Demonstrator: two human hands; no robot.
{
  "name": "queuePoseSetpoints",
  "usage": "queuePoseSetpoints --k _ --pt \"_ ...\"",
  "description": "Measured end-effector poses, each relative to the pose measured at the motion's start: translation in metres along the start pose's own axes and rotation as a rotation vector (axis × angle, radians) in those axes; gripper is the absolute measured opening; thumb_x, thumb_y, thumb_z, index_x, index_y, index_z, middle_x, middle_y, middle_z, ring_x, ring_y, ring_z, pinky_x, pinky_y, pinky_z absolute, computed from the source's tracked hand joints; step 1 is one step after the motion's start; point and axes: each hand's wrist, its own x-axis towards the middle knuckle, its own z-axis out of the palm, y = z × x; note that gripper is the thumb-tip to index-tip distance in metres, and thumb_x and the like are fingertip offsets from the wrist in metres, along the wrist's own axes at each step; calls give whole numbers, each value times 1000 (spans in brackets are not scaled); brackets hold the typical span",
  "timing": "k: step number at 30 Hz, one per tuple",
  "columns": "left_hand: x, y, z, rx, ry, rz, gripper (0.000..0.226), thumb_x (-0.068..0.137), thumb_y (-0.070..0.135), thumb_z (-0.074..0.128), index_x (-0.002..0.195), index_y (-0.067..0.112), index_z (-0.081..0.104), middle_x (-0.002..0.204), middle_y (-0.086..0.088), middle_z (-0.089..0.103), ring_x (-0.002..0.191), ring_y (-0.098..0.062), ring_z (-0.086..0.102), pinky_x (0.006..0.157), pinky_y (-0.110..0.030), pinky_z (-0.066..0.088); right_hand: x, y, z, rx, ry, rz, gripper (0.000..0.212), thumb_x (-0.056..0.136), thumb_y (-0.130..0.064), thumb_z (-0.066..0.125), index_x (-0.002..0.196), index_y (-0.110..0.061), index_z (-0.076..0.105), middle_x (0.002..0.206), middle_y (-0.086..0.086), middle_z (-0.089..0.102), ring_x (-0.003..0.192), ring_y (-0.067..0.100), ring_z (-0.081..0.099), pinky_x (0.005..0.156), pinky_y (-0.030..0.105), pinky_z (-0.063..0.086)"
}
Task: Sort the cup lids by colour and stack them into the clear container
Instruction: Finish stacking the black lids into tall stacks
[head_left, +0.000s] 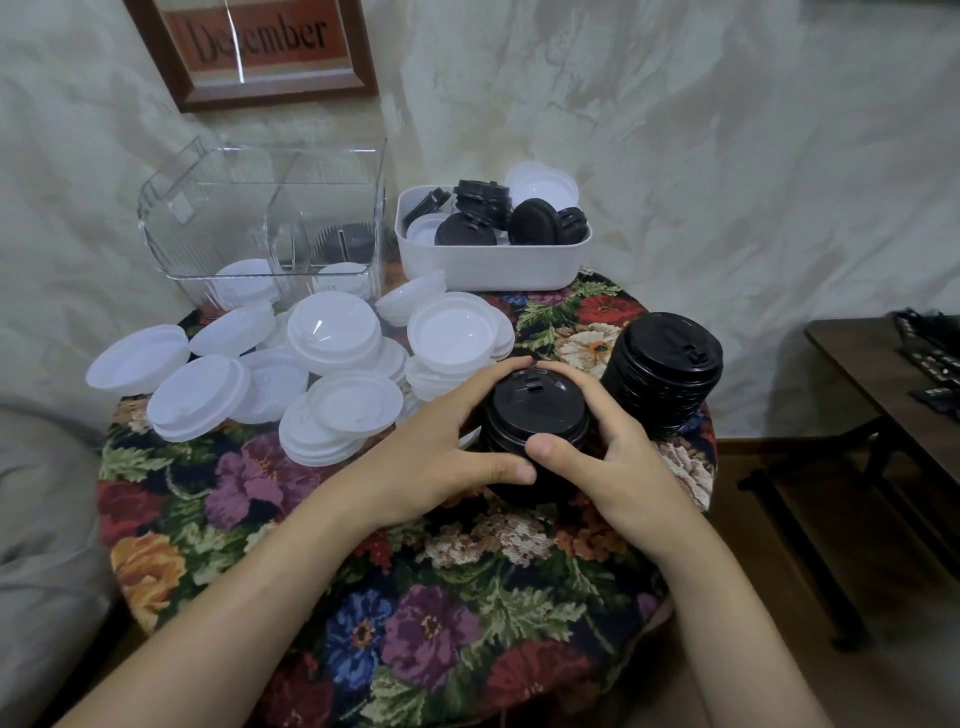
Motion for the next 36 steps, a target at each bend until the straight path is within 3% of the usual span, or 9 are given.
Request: queuePoseSetpoints --k 4,10,16,20,22,24,26,30,36 --pt "-2 0 2 9 0 -17 88 84 17 84 155 38 35 149 24 51 139 8 43 113 -13 36 0 1 -7 -24 -44 26 67 87 -34 79 147 -33 48 139 -15 62 130 3 57 106 21 46" --pt "-3 0 2 24 16 -13 96 82 27 86 158 40 29 153 25 45 142 8 40 117 -20 34 0 -6 -5 -63 -17 35 65 85 -36 77 145 -34 50 132 -21 65 124 -2 59 100 14 45" --pt "-4 3 4 99 60 -3 101 79 29 88 158 43 27 150 28 46 135 16 41 102 -1 33 -5 -13 4 -95 25 24 49 85 -39 74 129 -48 54 121 -30 66 116 -6 62 93 9 45" --pt "-4 4 4 121 61 11 98 79 27 88 157 40 30 147 29 47 133 19 41 100 0 32 -7 -12 10 -112 93 31 50 85 -45 76 131 -47 56 122 -27 67 116 -3 63 97 20 49" --pt "-4 4 4 122 55 17 94 80 25 87 156 38 33 146 28 49 132 17 44 102 -2 33 -10 -10 14 -150 137 28 53 86 -49 77 134 -45 55 124 -25 66 118 -2 62 101 31 50" --pt "-4 4 3 123 44 13 89 82 24 86 154 37 37 143 27 54 132 13 46 104 -5 34 -12 -8 17 -172 161 29 53 87 -51 77 135 -46 55 125 -26 65 118 -3 61 101 33 50" --pt "-4 4 2 111 38 12 83 82 25 85 150 40 41 140 28 57 133 10 48 105 -7 36 -12 -10 15 -167 153 30 53 87 -50 77 135 -45 55 125 -26 65 119 -3 61 101 30 49" --pt "-5 4 0 82 28 0 79 84 25 84 148 43 42 140 28 57 134 7 49 108 -12 38 -10 -15 6 -97 72 41 50 86 -46 73 133 -46 55 125 -30 65 118 -8 60 95 11 45" --pt "-4 0 -3 46 -6 -38 87 82 28 85 155 38 37 149 19 53 141 -2 46 121 -41 35 -8 -8 -3 -89 8 66 73 87 -47 75 152 -45 41 144 -29 53 133 -10 48 108 21 40"
